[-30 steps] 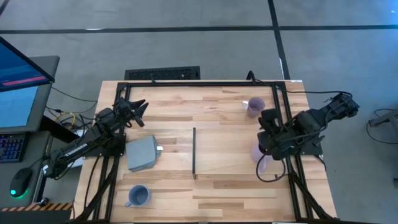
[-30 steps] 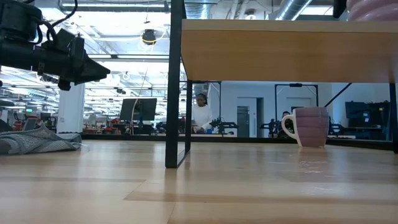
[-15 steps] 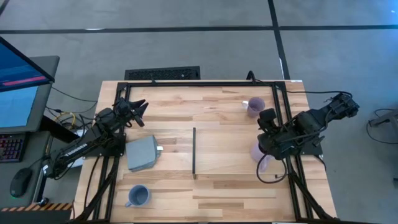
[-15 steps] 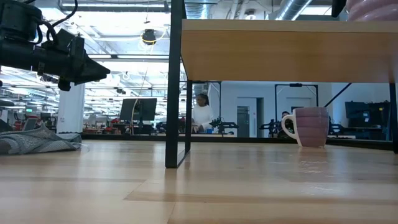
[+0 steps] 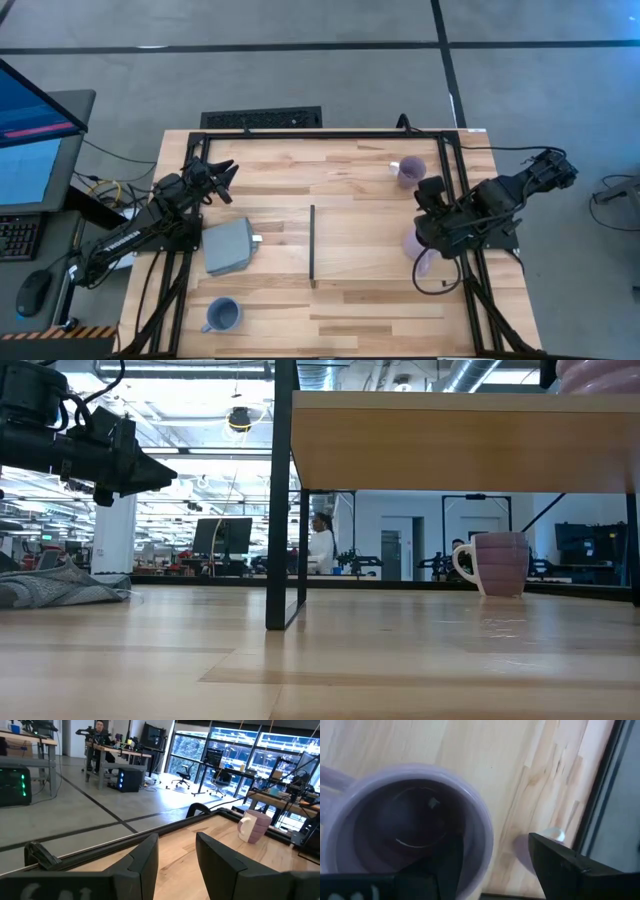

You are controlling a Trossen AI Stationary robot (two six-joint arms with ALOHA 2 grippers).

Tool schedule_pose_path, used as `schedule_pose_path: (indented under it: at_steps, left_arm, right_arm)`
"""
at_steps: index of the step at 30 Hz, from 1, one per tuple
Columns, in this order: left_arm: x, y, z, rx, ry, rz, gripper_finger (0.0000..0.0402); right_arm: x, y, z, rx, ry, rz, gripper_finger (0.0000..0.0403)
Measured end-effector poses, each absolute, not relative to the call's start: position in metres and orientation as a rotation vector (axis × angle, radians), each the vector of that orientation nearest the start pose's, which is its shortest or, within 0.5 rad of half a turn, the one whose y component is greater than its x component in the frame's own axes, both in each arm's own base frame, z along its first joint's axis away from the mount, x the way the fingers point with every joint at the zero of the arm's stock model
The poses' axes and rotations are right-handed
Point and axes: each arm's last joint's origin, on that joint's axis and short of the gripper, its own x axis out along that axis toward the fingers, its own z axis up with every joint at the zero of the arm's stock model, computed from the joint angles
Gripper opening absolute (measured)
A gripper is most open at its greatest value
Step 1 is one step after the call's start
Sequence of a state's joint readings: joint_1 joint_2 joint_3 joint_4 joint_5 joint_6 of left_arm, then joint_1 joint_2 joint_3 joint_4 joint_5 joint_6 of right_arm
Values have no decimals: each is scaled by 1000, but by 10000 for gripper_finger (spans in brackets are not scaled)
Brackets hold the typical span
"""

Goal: Stack small to large cups/mugs on shelf
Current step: Put the purple mug on the shelf

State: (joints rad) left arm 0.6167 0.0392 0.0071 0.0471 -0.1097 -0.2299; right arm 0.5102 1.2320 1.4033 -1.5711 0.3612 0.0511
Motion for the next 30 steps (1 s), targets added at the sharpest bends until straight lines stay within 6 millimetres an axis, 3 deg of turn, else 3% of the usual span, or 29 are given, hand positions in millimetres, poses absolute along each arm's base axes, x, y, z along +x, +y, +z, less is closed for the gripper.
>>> schedule_pose_path:
  at_steps: [16, 30]
  left_arm:
    - [79, 60, 167, -218, -99, 721, 121]
    - [80, 59, 167, -222, -85, 673, 121]
  right_arm:
    - [161, 81, 359, -374, 1295, 58, 244]
    - [159, 84, 359, -359, 1306, 95, 244]
